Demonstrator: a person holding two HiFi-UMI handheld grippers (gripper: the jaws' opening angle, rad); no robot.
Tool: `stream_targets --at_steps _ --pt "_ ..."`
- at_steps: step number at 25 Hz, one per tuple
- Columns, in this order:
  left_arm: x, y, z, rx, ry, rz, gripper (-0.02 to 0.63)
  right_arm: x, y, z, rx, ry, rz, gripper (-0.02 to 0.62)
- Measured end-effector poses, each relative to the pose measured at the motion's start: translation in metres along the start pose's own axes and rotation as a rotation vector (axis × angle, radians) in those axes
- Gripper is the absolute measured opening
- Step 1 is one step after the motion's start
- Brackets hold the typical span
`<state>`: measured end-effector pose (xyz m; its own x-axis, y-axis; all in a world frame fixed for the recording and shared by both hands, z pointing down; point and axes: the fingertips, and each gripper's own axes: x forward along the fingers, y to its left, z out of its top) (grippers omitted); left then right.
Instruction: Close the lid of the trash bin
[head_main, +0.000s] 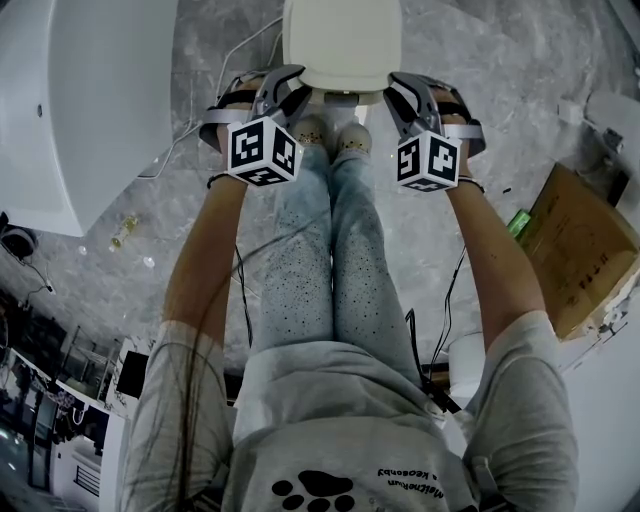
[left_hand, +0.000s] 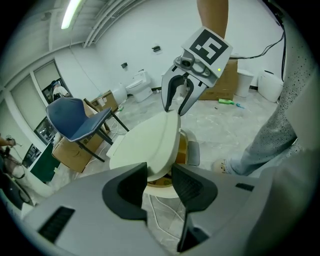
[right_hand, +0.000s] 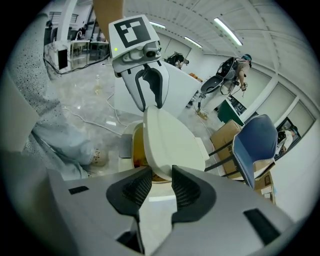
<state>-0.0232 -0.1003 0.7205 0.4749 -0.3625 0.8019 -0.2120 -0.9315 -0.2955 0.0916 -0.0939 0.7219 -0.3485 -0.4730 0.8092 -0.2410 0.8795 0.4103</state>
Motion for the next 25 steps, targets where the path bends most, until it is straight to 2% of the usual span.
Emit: stream_targets --at_steps 13,25 --pt "0.012 -0.008 -0.009 0.044 0.036 -0.023 0.161 0.014 0.012 -0.009 -0.04 0.043 0.01 0.137" --pt "0.028 -0.02 -0.021 -0.007 0.067 -0.081 0.155 0.029 0.024 -0.018 -0.06 0.084 0.056 0.137"
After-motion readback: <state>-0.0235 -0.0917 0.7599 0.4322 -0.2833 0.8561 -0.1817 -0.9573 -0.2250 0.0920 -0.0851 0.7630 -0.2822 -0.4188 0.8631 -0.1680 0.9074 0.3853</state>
